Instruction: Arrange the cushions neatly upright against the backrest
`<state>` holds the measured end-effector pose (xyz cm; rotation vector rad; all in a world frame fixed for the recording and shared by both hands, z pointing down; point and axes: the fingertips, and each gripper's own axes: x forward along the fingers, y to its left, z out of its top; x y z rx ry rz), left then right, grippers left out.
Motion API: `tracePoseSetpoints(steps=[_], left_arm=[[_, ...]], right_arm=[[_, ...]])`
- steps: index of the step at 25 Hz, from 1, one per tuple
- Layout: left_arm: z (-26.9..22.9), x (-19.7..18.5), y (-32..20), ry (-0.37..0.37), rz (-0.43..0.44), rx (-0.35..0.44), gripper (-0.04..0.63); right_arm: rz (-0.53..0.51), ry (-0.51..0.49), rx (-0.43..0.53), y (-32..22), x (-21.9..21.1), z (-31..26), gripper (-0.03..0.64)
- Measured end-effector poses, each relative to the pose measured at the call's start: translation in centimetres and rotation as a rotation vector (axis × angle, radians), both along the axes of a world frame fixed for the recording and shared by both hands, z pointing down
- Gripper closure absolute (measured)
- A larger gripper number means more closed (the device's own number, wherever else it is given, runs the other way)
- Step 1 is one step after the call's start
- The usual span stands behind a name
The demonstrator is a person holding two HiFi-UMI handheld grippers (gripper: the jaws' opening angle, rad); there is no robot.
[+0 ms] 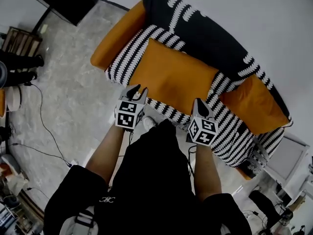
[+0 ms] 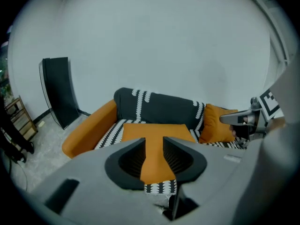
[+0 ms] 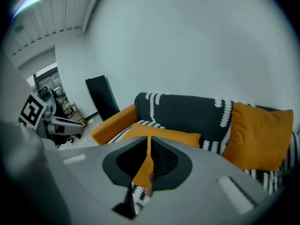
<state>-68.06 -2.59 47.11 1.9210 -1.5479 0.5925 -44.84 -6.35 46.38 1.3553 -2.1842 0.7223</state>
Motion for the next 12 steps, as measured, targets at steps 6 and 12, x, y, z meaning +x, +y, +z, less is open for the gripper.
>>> tracePoseSetpoints(steps=[6,12], left_arm=[[9.4,-1.3,0.1,0.001,0.139,-0.128,0.362],[18.9,-4.6,1.7,-0.093,0.192,-0.272,0.320]], right_arm=[[0.016,0.053,-0.135,1.7,1.2,9.8,0.509],[0.064,0.145,-0.248,4.4,3.5,17.2,0.461]])
